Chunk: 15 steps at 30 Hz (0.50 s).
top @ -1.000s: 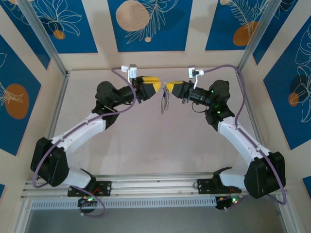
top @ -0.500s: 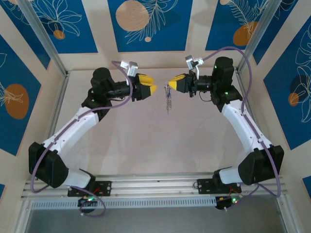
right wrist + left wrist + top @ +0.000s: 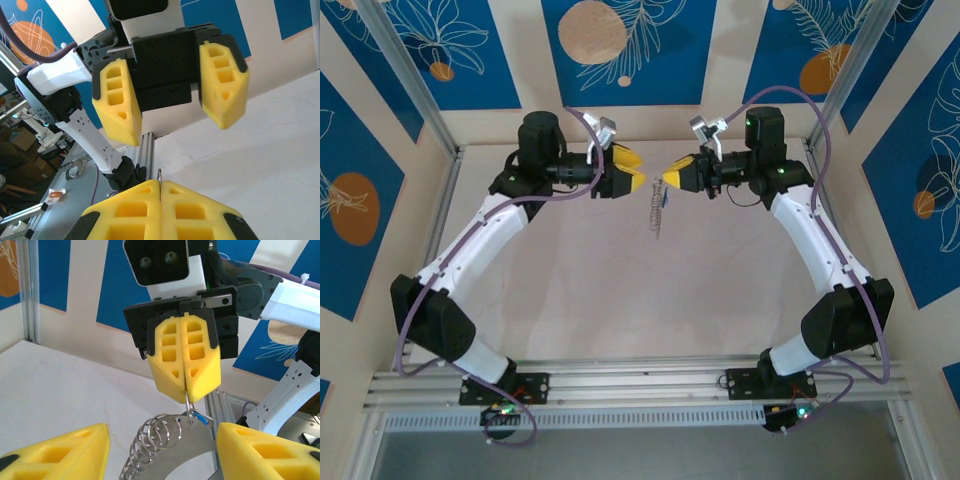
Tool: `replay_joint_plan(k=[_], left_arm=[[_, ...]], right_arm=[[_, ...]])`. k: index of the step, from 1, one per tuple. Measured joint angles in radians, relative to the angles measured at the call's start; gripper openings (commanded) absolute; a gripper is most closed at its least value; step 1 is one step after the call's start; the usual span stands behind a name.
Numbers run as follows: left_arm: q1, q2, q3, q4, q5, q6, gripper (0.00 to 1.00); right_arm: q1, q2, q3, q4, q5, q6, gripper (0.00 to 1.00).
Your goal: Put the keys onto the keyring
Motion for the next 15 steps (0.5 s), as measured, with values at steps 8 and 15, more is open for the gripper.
replay_joint_plan(k=[8, 15], left_arm=[[0.000, 0.056, 0.039, -0.043, 0.053, 0.008, 0.51], [0.000, 0.064, 0.040, -0.038, 0.079, -0.016, 0.48]], right_arm=[[0.021, 0.004, 0.000, -0.014, 0.000, -0.006, 0.00], [0.035, 0.015, 0.000, -0.006, 0.005, -0.005, 0.00]])
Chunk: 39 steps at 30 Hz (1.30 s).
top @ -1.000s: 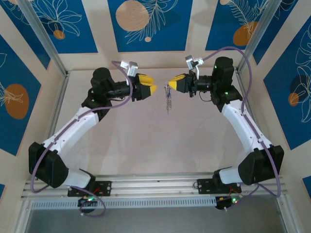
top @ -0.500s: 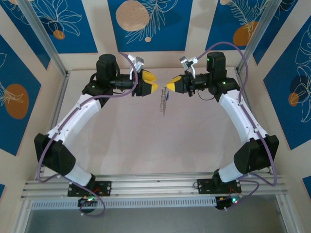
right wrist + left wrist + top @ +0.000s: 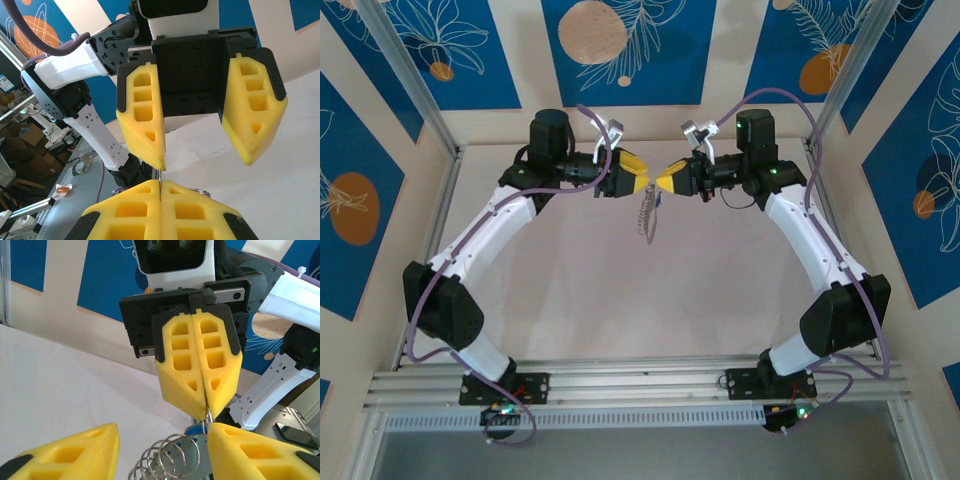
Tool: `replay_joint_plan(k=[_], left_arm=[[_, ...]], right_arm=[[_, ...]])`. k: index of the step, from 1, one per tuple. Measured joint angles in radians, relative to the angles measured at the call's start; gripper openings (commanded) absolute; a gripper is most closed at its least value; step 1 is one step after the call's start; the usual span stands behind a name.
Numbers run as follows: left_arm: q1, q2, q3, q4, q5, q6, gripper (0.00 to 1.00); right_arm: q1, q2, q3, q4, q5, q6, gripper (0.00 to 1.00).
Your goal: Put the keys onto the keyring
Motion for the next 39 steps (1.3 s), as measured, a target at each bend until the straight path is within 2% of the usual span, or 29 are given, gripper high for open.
replay_joint_plan(k=[12, 20, 31, 39], left_arm=[[-0.001, 0.000, 0.000, 0.024, 0.008, -0.011, 0.47], [0.000, -0.001, 0.000, 0.024, -0.053, -0.006, 0.51], [-0.001, 0.014, 0.023, 0.037, -0.030, -0.018, 0.51], [-0.015, 0.041, 0.025, 0.040, -0.015, -0.026, 0.44]], right_arm=[[0.000, 0.000, 0.000, 0.017, 0.007, 0.003, 0.00], [-0.021, 0.000, -0.024, 0.030, 0.023, 0.011, 0.00], [-0.023, 0.000, -0.029, 0.070, 0.031, 0.041, 0.00], [-0.023, 0.000, -0.029, 0.077, 0.041, 0.049, 0.00]])
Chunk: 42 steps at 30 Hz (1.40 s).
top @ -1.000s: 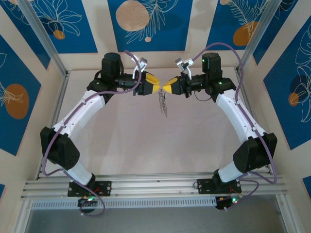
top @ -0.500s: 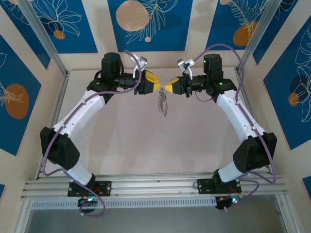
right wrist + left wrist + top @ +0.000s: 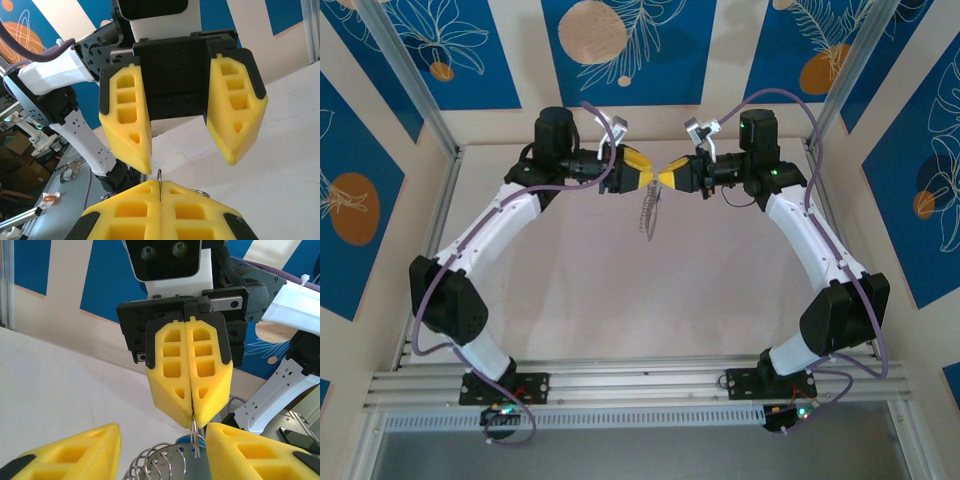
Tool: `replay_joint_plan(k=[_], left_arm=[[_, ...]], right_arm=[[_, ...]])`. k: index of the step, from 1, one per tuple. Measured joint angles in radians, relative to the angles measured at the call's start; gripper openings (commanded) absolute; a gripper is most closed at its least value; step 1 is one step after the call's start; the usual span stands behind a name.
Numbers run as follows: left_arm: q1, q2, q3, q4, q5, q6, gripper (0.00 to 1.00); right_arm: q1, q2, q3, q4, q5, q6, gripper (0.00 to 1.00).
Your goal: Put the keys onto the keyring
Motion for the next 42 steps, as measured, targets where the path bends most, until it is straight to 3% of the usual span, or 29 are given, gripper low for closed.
replay_joint_plan(k=[10, 13, 18, 24, 29, 32, 34, 42], left_arm=[[-0.016, 0.009, 0.000, 0.000, 0.018, -0.002, 0.16], [-0.021, 0.009, 0.000, 0.000, 0.019, -0.002, 0.15], [-0.027, 0.012, 0.002, -0.002, 0.026, 0.000, 0.21], [-0.037, 0.022, 0.011, -0.018, 0.026, 0.029, 0.00], [-0.037, 0.023, 0.012, -0.023, 0.021, 0.027, 0.00], [-0.039, 0.022, 0.007, 0.000, -0.002, 0.018, 0.00], [-0.043, 0.021, -0.006, 0.027, -0.025, 0.006, 0.00], [-0.045, -0.005, -0.148, 0.271, -0.144, -0.161, 0.00]], right_arm=[[0.000, 0.000, 0.000, 0.000, 0.016, 0.007, 0.00], [-0.003, 0.000, 0.000, 0.000, 0.019, 0.007, 0.00], [-0.005, 0.000, 0.000, 0.002, 0.018, 0.008, 0.00], [-0.011, 0.000, 0.000, 0.005, 0.020, 0.011, 0.00], [-0.011, 0.000, 0.000, 0.008, 0.019, 0.011, 0.00], [-0.022, -0.001, -0.011, 0.032, 0.025, 0.031, 0.28], [-0.032, -0.008, -0.037, 0.070, 0.028, 0.071, 0.37], [-0.082, -0.185, -0.303, 0.312, 0.164, 0.262, 0.45]])
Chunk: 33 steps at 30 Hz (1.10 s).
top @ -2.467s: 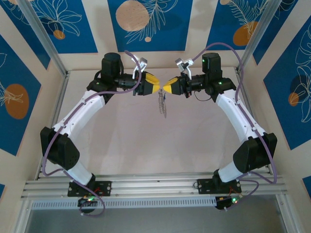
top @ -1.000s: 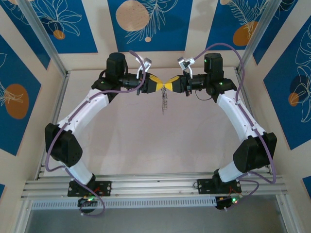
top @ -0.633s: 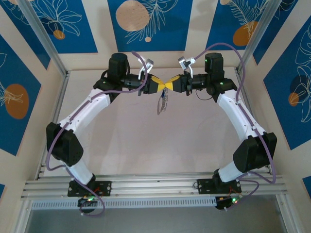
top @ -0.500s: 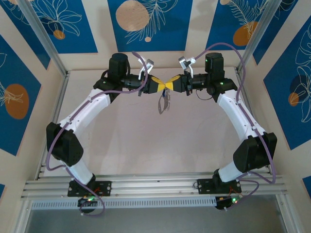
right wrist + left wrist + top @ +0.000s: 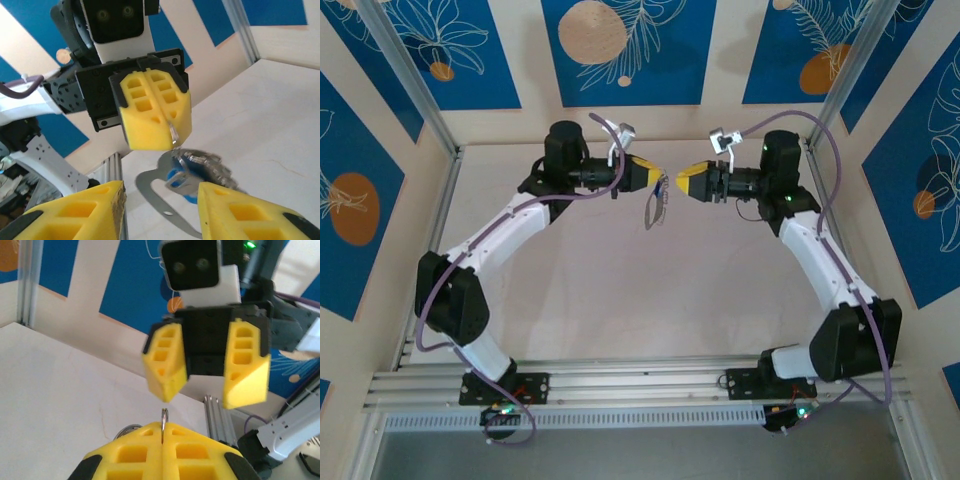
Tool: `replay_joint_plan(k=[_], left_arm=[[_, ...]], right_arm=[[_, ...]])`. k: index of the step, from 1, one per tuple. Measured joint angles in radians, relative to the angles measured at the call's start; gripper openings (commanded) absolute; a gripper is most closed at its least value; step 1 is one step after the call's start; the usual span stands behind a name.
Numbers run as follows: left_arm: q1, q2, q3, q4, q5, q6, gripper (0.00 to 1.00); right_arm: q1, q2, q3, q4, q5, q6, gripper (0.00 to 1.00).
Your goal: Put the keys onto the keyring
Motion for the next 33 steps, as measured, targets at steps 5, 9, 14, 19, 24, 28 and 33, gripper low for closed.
replay_joint_plan(k=[5, 9, 14, 19, 24, 28, 33], left_arm=[[0.000, -0.023, -0.051, 0.122, -0.050, -0.092, 0.00], [-0.001, -0.047, -0.087, 0.213, -0.075, -0.166, 0.00], [-0.005, -0.060, -0.095, 0.278, -0.080, -0.218, 0.00], [-0.010, -0.064, -0.096, 0.306, -0.087, -0.237, 0.00], [-0.013, -0.064, -0.096, 0.307, -0.095, -0.241, 0.00], [-0.014, -0.064, -0.096, 0.308, -0.098, -0.244, 0.00], [-0.018, -0.064, -0.096, 0.310, -0.098, -0.244, 0.00]], right_arm=[[0.064, -0.135, -0.177, 0.133, 0.247, 0.066, 0.48], [0.151, -0.199, -0.303, 0.209, 0.452, 0.068, 0.48], [0.192, -0.202, -0.325, 0.247, 0.599, 0.057, 0.50], [0.222, -0.202, -0.325, 0.277, 0.665, 0.030, 0.51], [0.251, -0.202, -0.325, 0.293, 0.686, 0.006, 0.51], [0.271, -0.202, -0.319, 0.299, 0.699, -0.012, 0.51], [0.287, -0.201, -0.297, 0.315, 0.726, -0.028, 0.51]])
